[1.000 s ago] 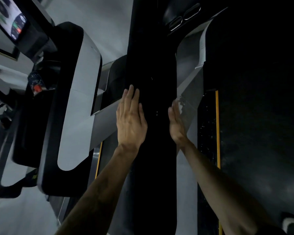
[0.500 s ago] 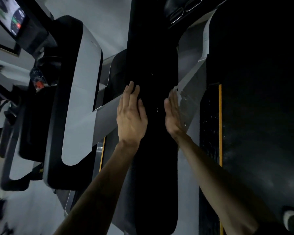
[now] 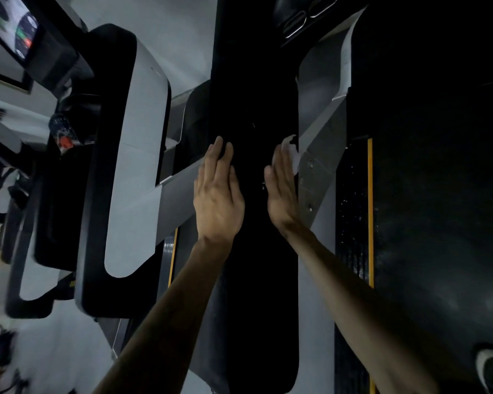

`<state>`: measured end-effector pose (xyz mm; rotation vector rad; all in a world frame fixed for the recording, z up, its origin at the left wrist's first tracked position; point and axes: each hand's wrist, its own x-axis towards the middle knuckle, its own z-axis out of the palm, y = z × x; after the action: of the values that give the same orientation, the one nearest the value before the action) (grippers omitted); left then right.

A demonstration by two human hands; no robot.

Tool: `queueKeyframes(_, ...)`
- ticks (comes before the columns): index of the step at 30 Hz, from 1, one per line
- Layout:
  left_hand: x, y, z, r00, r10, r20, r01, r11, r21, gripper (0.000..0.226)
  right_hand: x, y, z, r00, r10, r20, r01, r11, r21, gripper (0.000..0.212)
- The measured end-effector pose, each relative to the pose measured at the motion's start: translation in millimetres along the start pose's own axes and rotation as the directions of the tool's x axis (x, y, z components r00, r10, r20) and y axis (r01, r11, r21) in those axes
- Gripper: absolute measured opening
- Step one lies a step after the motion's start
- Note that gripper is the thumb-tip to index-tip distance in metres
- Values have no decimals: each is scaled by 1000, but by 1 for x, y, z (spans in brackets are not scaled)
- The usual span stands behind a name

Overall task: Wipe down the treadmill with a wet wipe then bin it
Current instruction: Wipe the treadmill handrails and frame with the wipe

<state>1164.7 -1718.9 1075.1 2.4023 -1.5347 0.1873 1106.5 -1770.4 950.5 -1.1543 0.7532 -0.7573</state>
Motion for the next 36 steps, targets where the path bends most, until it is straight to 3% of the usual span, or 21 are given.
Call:
queueKeyframes(2, 0, -2, 1, 1000, 8, 2, -8, 1000, -2, 44, -19, 2, 1, 987, -157, 24, 158, 985, -67, 61)
queueKeyframes(4, 0, -3, 0, 1000, 12, 6, -12, 1000, -8, 45, -43, 14, -1, 976, -204, 73, 211, 973, -95, 60)
queueKeyframes(12, 2, -1, 0, 1000, 7, 2, -7, 1000, -14, 48, 16, -4, -5, 998, 57, 39, -56, 998, -12, 61)
queueKeyframes(18, 2, 0, 1, 1000, -1, -7, 1, 1000, 10, 46, -35, -1, 4, 963, -266, 46, 270, 957, -110, 58)
queueKeyframes(22, 3, 1, 0, 1000, -6, -7, 6, 1000, -1, 44, -30, 13, 0, 992, -121, -22, 119, 991, -57, 55)
queueKeyframes(25, 3, 0, 1, 1000, -7, -13, 7, 1000, -12, 43, 0, -14, 9, 999, 6, -39, -8, 999, -35, 63)
queueKeyframes(27, 3, -1, 2, 1000, -5, -15, 5, 999, -35, 43, 4, -30, 15, 998, -52, -26, 50, 995, -81, 66)
queueKeyframes(31, 4, -2, 2, 1000, -8, -11, 7, 998, -64, 44, -35, -12, 7, 935, -352, 45, 354, 917, -185, 53)
queueKeyframes(36, 6, -2, 0, 1000, -24, -12, 23, 995, -93, 44, -21, 1, -7, 978, -207, 26, 208, 970, -123, 54)
